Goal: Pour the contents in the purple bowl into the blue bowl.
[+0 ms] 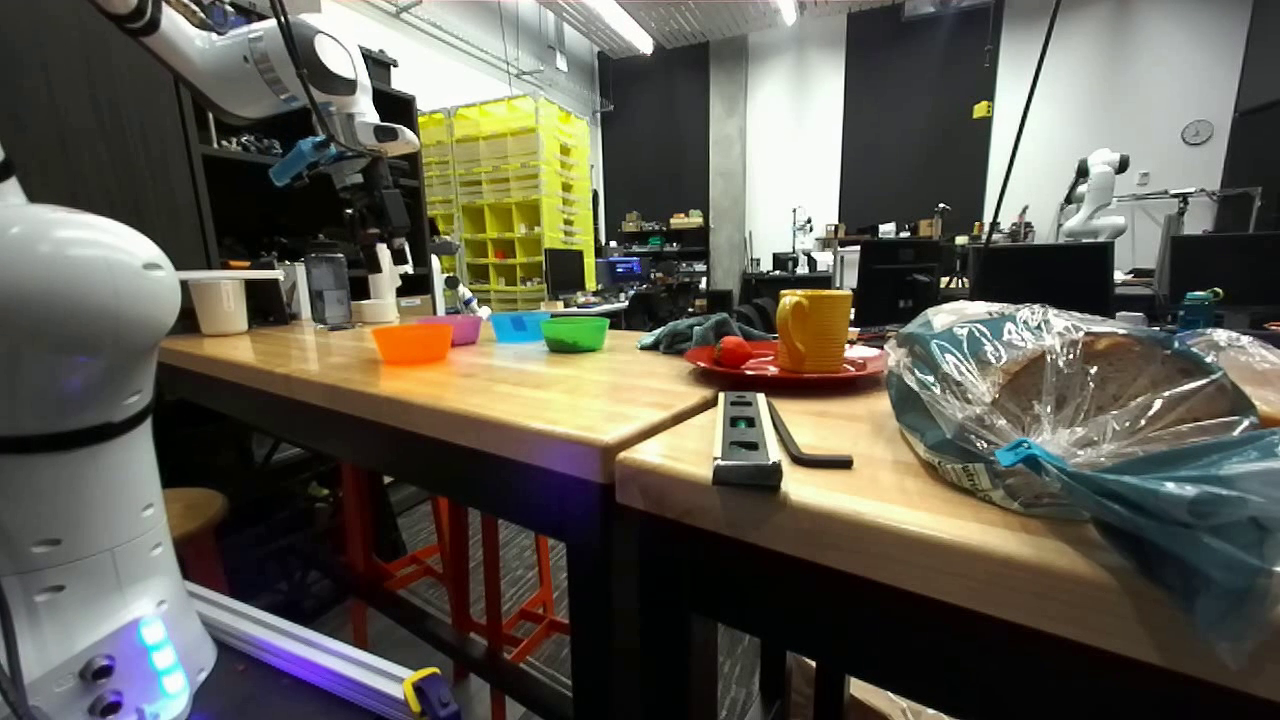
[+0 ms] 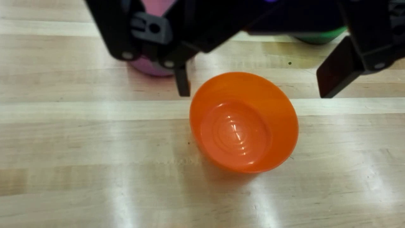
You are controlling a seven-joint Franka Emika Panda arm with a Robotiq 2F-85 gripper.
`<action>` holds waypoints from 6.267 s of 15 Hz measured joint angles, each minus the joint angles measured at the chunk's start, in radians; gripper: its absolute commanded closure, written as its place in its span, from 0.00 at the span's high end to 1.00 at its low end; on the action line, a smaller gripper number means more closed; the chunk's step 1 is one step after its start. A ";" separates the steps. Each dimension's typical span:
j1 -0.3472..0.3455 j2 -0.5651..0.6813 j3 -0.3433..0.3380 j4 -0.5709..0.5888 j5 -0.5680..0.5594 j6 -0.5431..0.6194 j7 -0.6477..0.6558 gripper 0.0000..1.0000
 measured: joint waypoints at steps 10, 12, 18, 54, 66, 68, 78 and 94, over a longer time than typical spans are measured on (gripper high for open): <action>0.006 0.166 -0.029 0.122 -0.008 0.022 0.018 1.00; 0.010 0.186 -0.035 0.142 -0.022 0.025 0.018 1.00; 0.022 0.196 -0.049 0.150 -0.027 0.026 0.017 1.00; 0.044 0.412 -0.162 0.210 0.015 0.186 -0.166 1.00; 0.053 0.477 -0.171 0.232 -0.030 0.199 -0.137 0.17; 0.058 0.479 -0.171 0.235 -0.030 0.199 -0.136 0.03; 0.077 0.464 -0.173 0.292 -0.030 0.152 -0.128 0.01; 0.065 0.388 -0.226 0.336 0.032 0.000 -0.109 0.01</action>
